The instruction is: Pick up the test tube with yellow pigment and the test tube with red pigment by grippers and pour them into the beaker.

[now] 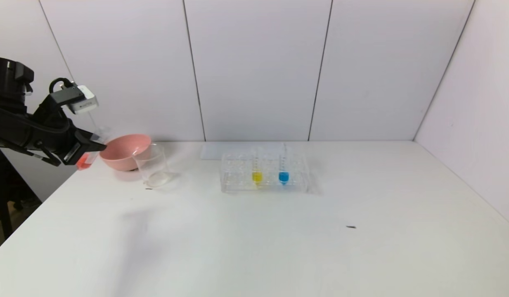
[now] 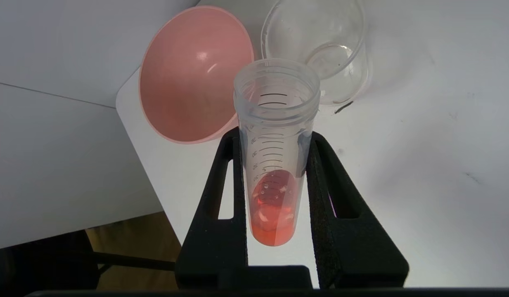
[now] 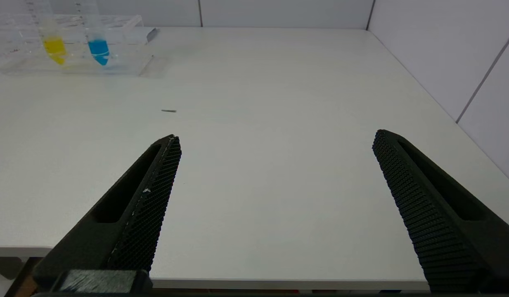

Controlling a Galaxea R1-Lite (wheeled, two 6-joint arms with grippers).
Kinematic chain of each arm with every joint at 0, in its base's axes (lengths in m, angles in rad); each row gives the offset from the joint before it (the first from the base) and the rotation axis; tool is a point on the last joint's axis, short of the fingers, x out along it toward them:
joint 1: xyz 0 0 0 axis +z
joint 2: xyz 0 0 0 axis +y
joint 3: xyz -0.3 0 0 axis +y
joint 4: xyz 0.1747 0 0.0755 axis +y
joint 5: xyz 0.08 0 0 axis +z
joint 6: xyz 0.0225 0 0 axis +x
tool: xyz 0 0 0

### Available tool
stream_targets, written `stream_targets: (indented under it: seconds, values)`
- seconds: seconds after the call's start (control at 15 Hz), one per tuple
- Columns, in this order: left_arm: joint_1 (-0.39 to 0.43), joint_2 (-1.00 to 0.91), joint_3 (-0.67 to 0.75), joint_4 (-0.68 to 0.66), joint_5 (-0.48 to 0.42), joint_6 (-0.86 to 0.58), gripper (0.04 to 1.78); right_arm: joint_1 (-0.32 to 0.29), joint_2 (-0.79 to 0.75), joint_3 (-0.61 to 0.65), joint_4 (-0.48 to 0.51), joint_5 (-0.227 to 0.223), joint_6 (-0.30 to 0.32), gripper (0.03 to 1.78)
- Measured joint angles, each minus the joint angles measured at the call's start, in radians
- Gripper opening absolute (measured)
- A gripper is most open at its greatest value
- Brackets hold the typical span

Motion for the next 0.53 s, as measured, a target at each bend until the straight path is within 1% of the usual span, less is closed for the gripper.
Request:
stream_targets:
  seconds: [0.2, 0.53]
  values:
    - [-0.017, 0.020, -0.047, 0.063, 0.001, 0.019, 0.45, 0.000, 0.000, 0.000, 0.000, 0.000, 0.000, 1.70]
    - [-0.029, 0.042, -0.069, 0.066, 0.002, 0.022, 0.45, 0.000, 0.000, 0.000, 0.000, 0.000, 0.000, 1.70]
